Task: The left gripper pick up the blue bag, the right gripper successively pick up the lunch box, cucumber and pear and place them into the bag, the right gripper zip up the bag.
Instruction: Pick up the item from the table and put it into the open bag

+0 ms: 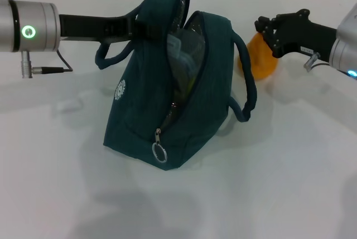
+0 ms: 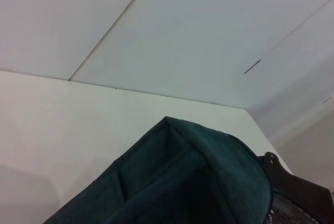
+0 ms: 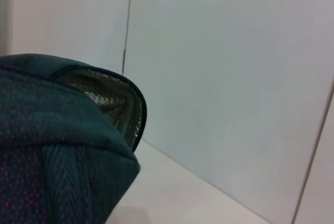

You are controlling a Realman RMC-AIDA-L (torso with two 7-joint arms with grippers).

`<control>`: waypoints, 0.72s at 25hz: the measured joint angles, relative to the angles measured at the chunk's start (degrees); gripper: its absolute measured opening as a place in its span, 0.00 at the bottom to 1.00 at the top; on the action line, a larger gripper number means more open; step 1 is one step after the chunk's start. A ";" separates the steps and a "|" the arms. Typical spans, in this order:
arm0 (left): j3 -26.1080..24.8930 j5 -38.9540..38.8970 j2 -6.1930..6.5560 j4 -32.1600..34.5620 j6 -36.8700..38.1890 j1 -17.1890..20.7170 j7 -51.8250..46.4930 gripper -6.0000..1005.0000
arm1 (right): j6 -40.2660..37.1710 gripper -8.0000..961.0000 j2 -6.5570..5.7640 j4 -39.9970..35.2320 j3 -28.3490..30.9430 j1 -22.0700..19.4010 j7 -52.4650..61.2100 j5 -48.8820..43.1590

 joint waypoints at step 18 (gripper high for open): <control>0.44 -7.61 -0.89 0.65 4.30 3.52 1.28 0.07 | -20.60 0.05 -0.51 -19.75 -0.08 -14.73 11.94 3.80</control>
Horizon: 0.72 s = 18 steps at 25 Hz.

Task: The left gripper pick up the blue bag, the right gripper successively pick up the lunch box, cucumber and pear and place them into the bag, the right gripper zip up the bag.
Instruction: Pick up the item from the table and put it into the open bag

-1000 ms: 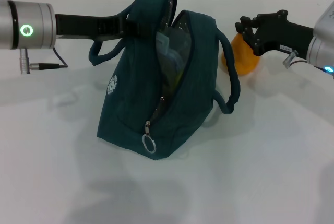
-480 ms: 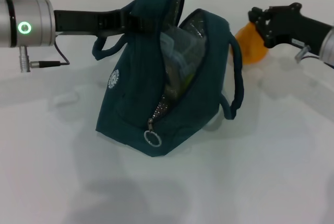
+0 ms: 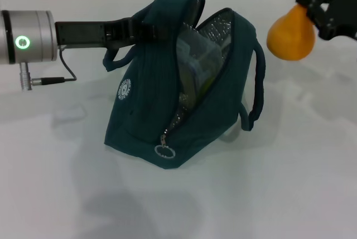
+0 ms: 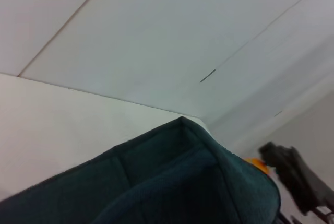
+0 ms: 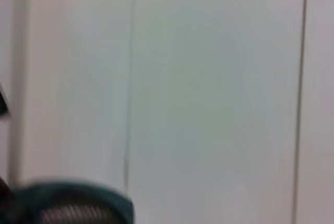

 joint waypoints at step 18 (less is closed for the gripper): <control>1.59 -4.24 -0.17 0.60 2.21 1.21 1.52 0.07 | -15.61 0.05 0.40 -2.15 -6.73 3.99 5.19 8.36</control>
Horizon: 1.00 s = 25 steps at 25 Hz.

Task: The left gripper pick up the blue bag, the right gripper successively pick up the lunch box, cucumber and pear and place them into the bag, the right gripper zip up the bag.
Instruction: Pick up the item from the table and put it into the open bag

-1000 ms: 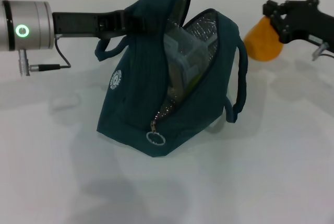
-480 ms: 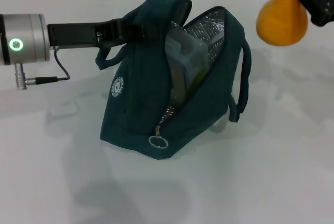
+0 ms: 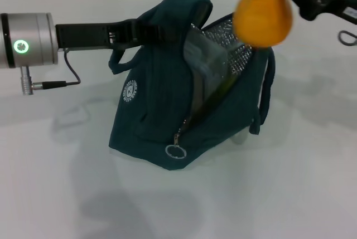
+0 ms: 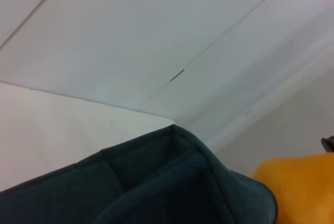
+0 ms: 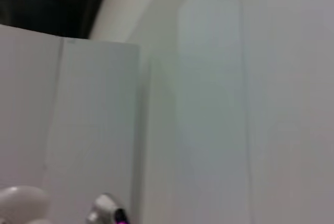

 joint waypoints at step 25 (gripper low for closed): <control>0.41 -1.44 -0.09 -0.57 -1.45 -0.77 1.69 0.07 | 7.42 0.05 0.10 3.18 -20.64 3.61 -2.81 3.10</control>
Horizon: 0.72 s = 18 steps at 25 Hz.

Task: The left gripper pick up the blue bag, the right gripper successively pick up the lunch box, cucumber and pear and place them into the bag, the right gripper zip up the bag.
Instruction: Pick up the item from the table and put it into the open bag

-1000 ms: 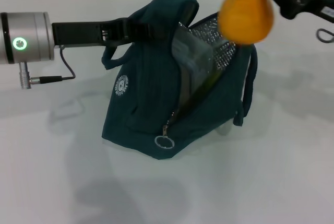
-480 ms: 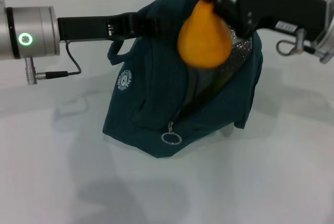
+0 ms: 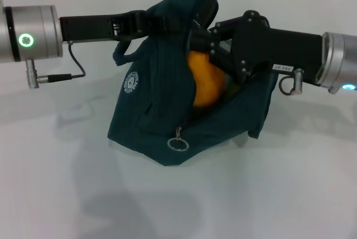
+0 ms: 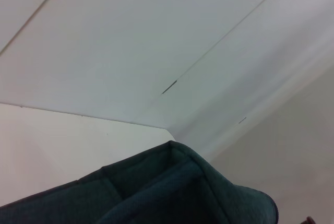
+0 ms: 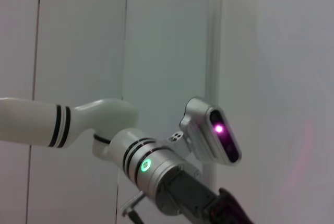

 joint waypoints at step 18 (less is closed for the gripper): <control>0.00 0.00 0.18 -0.09 -0.92 -0.08 0.00 0.07 | -0.05 0.19 -0.06 -0.05 0.04 -1.04 -2.58 0.77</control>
